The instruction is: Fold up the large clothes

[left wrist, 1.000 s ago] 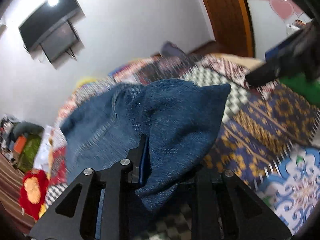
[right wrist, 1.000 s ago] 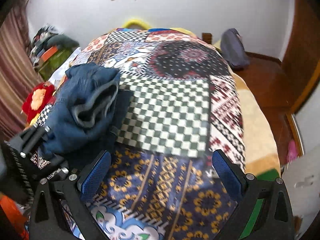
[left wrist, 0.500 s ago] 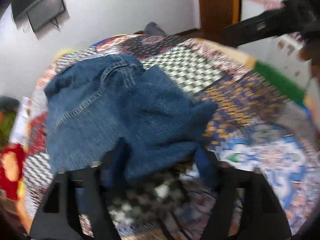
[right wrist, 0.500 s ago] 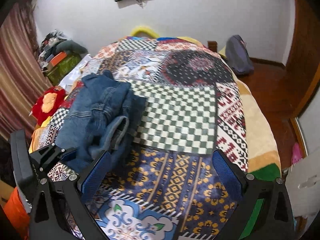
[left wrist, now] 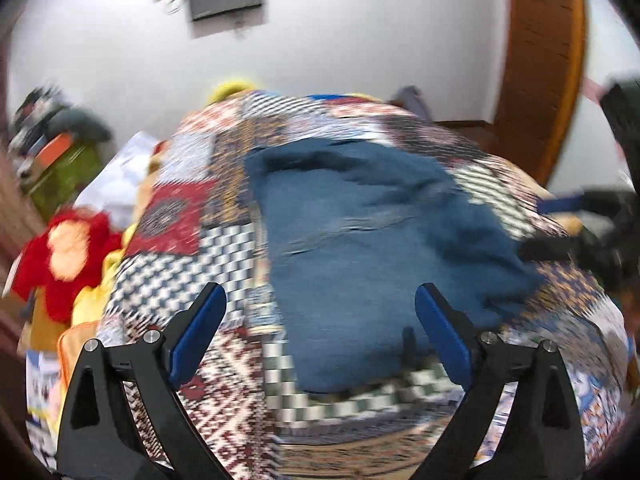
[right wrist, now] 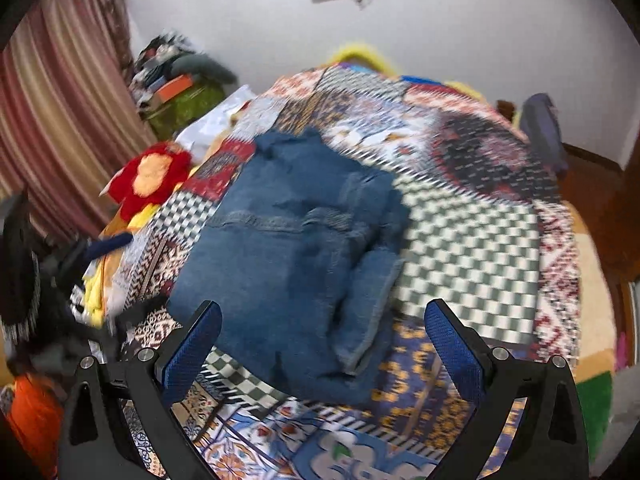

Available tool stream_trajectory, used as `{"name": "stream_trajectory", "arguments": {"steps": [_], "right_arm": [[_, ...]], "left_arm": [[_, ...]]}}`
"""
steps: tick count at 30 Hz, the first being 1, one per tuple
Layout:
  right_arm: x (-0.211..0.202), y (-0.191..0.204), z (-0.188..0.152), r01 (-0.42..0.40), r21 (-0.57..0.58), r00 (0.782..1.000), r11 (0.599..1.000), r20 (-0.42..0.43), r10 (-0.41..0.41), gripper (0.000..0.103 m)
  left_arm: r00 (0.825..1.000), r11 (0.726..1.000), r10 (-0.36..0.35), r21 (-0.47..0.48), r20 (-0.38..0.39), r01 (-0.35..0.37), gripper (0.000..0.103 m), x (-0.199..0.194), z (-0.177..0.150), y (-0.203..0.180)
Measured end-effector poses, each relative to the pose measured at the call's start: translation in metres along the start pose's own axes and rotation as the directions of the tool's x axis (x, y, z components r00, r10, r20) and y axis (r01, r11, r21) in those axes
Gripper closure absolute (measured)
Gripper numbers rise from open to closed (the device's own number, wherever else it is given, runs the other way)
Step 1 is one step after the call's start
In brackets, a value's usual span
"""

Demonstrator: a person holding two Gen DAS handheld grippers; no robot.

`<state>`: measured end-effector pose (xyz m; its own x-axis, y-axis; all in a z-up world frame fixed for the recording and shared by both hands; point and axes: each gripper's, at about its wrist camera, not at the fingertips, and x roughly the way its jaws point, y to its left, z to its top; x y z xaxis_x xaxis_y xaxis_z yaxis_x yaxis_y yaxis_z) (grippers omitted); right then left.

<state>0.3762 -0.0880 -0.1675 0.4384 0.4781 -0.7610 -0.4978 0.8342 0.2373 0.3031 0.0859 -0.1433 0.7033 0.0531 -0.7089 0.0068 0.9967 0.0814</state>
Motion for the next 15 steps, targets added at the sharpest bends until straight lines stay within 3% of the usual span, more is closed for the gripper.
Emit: {"name": "stream_trajectory", "arguments": {"steps": [4,7,10,14,15], "right_arm": [[0.036,0.003,-0.004,-0.039,0.02,0.996,0.999,-0.08,0.04,0.002],[0.061,-0.009,-0.01,-0.011,0.049,0.991,0.999,-0.136,0.017,0.002],[0.078,-0.031,-0.015,0.05,0.052,0.982,0.997,-0.186,-0.04,0.002],[0.071,-0.066,-0.02,-0.026,0.143,0.983,0.989,-0.178,0.052,0.002],[0.066,-0.07,-0.021,-0.018,0.146,0.984,0.989,-0.174,0.044,0.002]], "left_arm": [[0.997,0.997,0.004,-0.075,-0.071,-0.01,0.007,0.027,-0.008,0.027],[0.989,0.996,0.0,-0.091,-0.149,-0.014,0.005,0.053,-0.023,0.033],[0.99,0.995,0.001,-0.103,-0.141,-0.016,0.0,0.057,-0.038,0.038],[0.992,0.996,-0.011,-0.084,-0.125,0.001,0.0,0.051,-0.045,0.036],[0.993,0.997,-0.006,-0.074,-0.121,-0.003,0.0,0.048,-0.046,0.035]]}}
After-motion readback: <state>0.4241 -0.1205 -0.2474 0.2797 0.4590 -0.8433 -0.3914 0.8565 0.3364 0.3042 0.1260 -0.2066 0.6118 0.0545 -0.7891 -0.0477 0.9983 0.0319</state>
